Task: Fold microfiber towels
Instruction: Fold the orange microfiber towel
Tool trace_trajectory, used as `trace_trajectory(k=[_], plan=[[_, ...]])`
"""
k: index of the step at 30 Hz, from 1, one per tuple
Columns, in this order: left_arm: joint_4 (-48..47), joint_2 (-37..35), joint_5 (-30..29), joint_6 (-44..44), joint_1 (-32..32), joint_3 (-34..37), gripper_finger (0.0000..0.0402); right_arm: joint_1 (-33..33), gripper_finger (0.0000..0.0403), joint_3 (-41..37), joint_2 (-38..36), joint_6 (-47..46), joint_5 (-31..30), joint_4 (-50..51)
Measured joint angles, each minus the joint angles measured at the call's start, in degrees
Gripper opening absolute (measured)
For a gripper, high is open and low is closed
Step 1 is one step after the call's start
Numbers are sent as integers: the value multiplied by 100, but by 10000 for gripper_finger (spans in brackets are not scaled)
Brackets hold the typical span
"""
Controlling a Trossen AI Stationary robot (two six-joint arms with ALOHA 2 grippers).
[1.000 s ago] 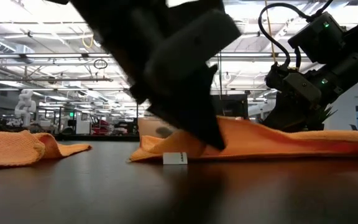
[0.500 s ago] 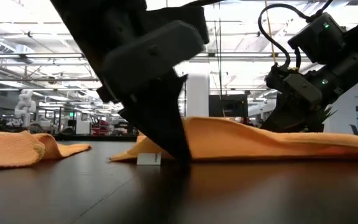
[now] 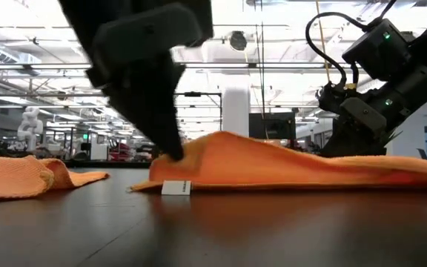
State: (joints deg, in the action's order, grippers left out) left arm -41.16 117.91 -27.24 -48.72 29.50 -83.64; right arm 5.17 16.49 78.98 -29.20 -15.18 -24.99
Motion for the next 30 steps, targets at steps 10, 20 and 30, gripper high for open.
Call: trace_trajectory(k=[10,20,30], plan=[[-859,1,751,-606,213,0,131,0,160,0,0,11,0,-26],[-772,2,-31,-328,41,0,131,-31,160,0,0,77,3,-167],[521,2,-307,2022,-504,0,131,-33,160,0,-472,645,177,-276]])
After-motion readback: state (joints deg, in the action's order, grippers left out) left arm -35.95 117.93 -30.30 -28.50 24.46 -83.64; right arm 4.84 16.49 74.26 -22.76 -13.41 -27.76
